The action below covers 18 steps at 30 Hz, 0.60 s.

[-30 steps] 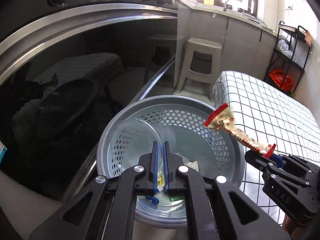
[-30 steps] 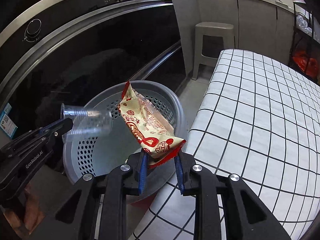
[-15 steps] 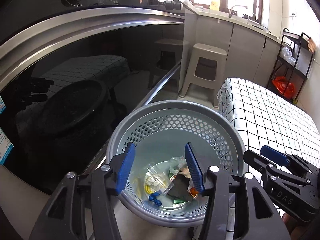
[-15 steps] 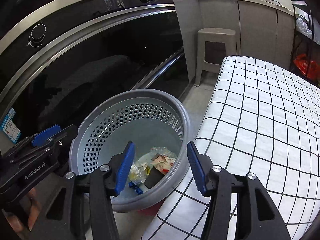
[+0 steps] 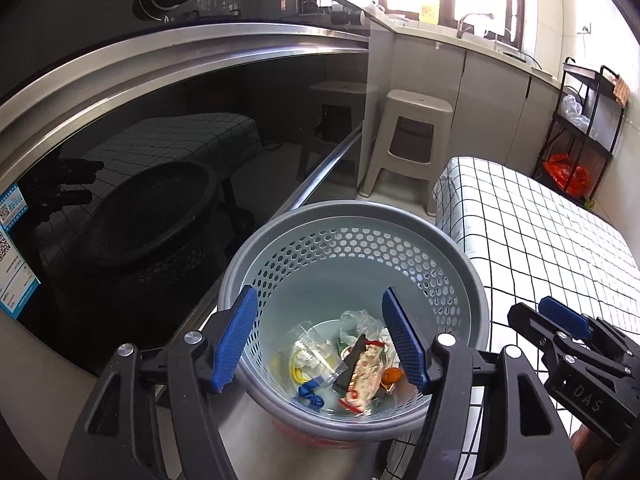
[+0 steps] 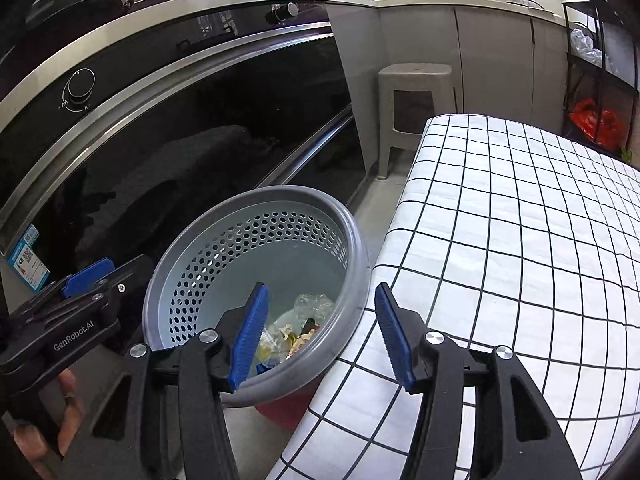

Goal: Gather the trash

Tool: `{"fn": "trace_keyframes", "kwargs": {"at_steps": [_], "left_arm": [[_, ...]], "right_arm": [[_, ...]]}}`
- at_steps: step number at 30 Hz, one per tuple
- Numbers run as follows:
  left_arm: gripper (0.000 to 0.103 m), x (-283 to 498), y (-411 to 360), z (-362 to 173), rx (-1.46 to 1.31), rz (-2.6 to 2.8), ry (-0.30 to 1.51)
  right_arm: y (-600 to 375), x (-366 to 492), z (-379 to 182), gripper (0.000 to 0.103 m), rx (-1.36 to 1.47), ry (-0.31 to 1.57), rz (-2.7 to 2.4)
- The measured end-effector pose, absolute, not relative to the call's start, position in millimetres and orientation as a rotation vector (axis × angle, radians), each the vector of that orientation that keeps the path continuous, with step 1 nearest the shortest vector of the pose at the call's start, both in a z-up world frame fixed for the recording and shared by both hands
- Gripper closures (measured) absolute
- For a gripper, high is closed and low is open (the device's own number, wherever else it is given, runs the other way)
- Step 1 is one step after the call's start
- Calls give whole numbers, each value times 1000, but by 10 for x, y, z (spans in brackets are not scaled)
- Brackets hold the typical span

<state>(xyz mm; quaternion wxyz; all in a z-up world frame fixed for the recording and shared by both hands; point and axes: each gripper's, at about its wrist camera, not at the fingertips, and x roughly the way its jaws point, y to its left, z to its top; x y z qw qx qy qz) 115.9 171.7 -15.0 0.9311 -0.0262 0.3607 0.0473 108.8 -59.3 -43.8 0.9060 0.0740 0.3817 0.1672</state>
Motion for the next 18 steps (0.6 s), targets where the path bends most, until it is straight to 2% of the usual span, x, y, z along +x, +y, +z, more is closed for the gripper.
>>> {"fn": "trace_keyframes", "kwargs": {"at_steps": [2, 10, 18], "left_arm": [[34, 1142, 1733, -138, -60, 101, 728], [27, 1070, 1758, -90, -63, 108, 703], [15, 1030, 1774, -59, -57, 127, 681]], "right_arm": [[-603, 1063, -435, 49, 157, 786, 340], [-584, 966, -431, 44, 155, 775, 330], [-583, 905, -448, 41, 164, 772, 325]]}}
